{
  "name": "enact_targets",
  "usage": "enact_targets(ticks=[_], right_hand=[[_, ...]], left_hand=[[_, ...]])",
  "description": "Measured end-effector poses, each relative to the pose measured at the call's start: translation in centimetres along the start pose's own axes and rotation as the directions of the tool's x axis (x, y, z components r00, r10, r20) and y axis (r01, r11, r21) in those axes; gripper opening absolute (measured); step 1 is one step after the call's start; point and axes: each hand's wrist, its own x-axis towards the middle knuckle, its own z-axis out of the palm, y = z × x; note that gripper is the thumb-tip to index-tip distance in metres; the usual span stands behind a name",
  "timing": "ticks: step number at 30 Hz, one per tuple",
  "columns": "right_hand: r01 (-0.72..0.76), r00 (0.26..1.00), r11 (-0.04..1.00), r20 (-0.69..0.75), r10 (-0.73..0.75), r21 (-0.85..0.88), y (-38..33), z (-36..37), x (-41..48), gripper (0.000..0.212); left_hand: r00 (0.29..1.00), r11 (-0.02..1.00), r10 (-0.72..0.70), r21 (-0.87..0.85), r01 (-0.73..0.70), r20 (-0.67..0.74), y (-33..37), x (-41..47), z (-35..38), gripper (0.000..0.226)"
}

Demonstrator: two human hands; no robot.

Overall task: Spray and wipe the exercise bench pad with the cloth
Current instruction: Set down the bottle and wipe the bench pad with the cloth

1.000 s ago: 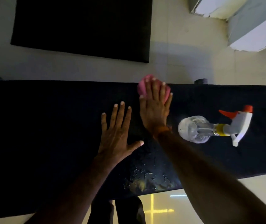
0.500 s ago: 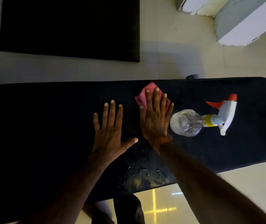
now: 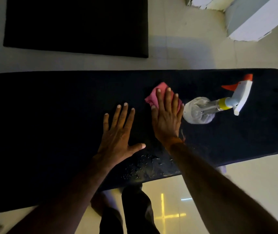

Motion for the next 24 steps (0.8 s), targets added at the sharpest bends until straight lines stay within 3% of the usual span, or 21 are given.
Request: enact_targets(ticks=[1,5,6,9,10,11,13,14,15,17,18,19,20,22,23,24], right_hand=[[0.010,1.000,1.000,0.008,-0.010,0.002,-0.7,0.3,-1.2,0.062],[0.370,0.923,0.927,0.136,-0.360,-0.055,1.0,-0.4,-4.4,0.059],[0.341,0.935,0.939,0.125,-0.333,-0.048,1.0,-0.6,-3.0,0.059],[0.012,0.999,1.000,0.044,-0.012,-0.009,-3.7,0.5,-0.7,0.064],[0.049,0.998,0.999,0.041,-0.048,-0.014,-6.1,1.3,-1.9,0.064],[0.198,0.979,0.979,0.064,-0.196,-0.036,-7.9,2.1,-3.6,0.063],[0.502,0.859,0.863,0.142,-0.491,-0.057,-7.6,2.6,-5.4,0.062],[0.557,0.826,0.828,0.152,-0.543,-0.065,-6.6,2.1,-4.5,0.062],[0.526,0.848,0.846,0.126,-0.515,-0.081,-6.4,1.9,-3.1,0.061],[0.284,0.959,0.954,0.039,-0.282,-0.092,-7.5,2.1,-1.8,0.060],[0.195,0.981,0.979,0.034,-0.193,-0.066,-9.0,2.6,-2.5,0.060],[0.216,0.976,0.975,0.053,-0.213,-0.049,-10.5,3.0,-4.0,0.061],[0.358,0.931,0.933,0.087,-0.354,-0.041,-11.5,3.4,-5.7,0.061],[0.635,0.768,0.771,0.163,-0.620,-0.058,-10.6,3.3,-6.7,0.061],[0.646,0.759,0.761,0.162,-0.630,-0.064,-10.3,3.0,-5.5,0.060],[0.545,0.836,0.835,0.127,-0.534,-0.076,-10.3,3.0,-4.0,0.060]], left_hand=[[1.000,1.000,-0.011,-0.004,0.011,-0.003,-0.3,-0.4,0.1,0.123],[0.998,0.998,-0.055,0.002,0.055,0.015,-1.8,-2.5,-0.3,0.126],[0.998,0.998,-0.062,0.003,0.062,0.007,-2.3,-3.2,-0.4,0.127],[0.996,0.996,-0.089,-0.003,0.089,-0.014,-4.0,-5.2,-0.5,0.128],[0.994,0.994,-0.109,-0.011,0.108,-0.023,-4.6,-5.8,-0.5,0.129],[0.992,0.992,-0.125,-0.019,0.125,-0.028,-5.2,-6.3,-0.6,0.129],[0.988,0.989,-0.149,-0.030,0.148,-0.027,-6.3,-7.3,-0.8,0.131],[0.987,0.987,-0.158,-0.026,0.157,-0.024,-6.8,-7.8,-0.9,0.131],[0.984,0.984,-0.175,-0.017,0.175,-0.028,-7.5,-8.3,-1.1,0.132],[0.977,0.978,-0.210,-0.002,0.210,-0.041,-8.8,-9.4,-1.4,0.133],[0.974,0.975,-0.220,-0.003,0.220,-0.045,-9.4,-9.9,-1.4,0.132],[0.974,0.975,-0.222,-0.004,0.222,-0.046,-9.9,-10.2,-1.4,0.132],[0.973,0.974,-0.226,-0.010,0.226,-0.049,-10.3,-10.6,-1.4,0.131],[0.970,0.971,-0.237,-0.030,0.235,-0.052,-10.7,-11.4,-1.5,0.131],[0.967,0.969,-0.245,-0.041,0.243,-0.064,-10.9,-11.7,-1.4,0.131],[0.965,0.968,-0.251,-0.045,0.248,-0.076,-11.0,-11.8,-1.5,0.131]])
